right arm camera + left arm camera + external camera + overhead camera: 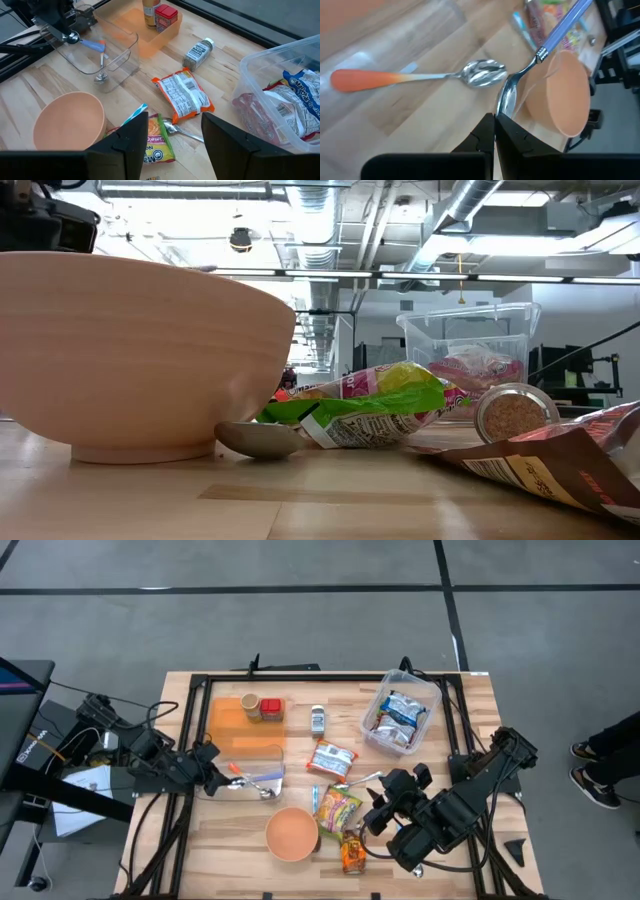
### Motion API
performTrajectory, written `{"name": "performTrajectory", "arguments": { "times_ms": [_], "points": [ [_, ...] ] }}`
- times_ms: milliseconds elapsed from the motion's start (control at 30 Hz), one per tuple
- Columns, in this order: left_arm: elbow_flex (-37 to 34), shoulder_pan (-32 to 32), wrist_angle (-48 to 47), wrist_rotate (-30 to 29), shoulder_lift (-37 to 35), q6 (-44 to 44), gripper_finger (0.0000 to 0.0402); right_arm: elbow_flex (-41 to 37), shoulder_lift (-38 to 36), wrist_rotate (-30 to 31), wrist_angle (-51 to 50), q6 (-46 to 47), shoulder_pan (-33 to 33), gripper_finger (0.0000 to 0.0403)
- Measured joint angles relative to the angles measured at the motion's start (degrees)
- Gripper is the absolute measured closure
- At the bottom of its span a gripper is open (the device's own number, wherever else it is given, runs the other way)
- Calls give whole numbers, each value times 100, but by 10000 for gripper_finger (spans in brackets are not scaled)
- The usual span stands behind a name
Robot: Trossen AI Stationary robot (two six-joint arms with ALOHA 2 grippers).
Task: Pick & Place Food Item
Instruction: Put the purple spoon into the bottom transparent bin
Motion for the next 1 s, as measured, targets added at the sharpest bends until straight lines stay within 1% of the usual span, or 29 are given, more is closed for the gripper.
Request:
{"name": "performTrajectory", "arguments": {
  "times_ms": [500,667,800,900,1000],
  "points": [
    [9,35,-69,24,-1,230,401,-1,0,-2,0,-44,-76,223],
    [262,35,-9,-170,-2,693,401,-1,0,-2,0,-46,-111,223],
    [433,35,-4,-208,-4,1130,401,-1,0,0,2,-54,-113,223],
    [433,35,-291,-95,0,1412,401,-1,0,0,0,-60,-145,223],
    [433,35,-759,-12,-1,1448,401,1,0,0,0,-59,-144,223]
  ]
}}
